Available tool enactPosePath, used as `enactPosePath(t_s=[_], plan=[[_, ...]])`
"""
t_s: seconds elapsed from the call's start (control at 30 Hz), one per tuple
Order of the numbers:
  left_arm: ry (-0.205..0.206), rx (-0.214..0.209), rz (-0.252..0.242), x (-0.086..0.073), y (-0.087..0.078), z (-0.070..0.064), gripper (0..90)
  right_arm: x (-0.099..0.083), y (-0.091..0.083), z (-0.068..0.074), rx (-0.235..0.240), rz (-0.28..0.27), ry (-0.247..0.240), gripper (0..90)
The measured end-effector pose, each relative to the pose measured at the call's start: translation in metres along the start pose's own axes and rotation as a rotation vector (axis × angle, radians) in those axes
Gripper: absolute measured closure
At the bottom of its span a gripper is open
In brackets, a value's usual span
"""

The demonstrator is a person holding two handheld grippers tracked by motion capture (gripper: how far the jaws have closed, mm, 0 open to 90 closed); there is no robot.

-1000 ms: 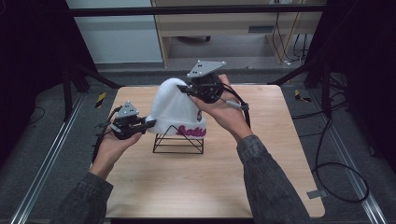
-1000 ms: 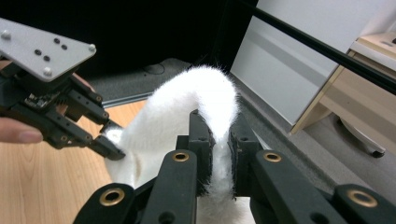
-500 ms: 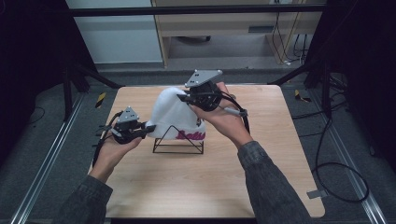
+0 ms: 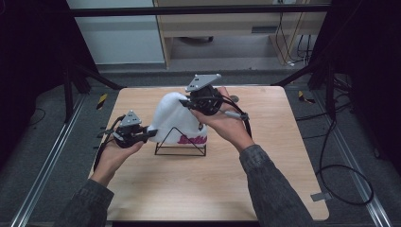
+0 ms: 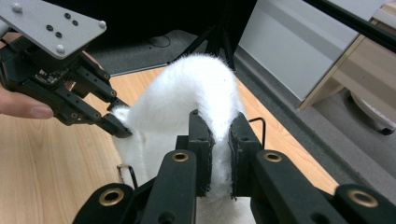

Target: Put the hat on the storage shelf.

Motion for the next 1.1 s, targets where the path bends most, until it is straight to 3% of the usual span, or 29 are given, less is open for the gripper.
enactPosePath(t_s=[1.1], plan=[[-0.022,-0.018,0.05,-0.028,0.02,0.003,74.3,-0.015,0.023,0.016,0.053,0.084,-0.002,82.2]])
Point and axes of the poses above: each handheld gripper's, and its own axes: y roughly forward along the jaws, x roughly out of its top, z roughly to its left, the point moved 7 cm from there along y, roughly forward along the jaws, and after that the axes turned 11 degrees about z, right-handed, at the moved point
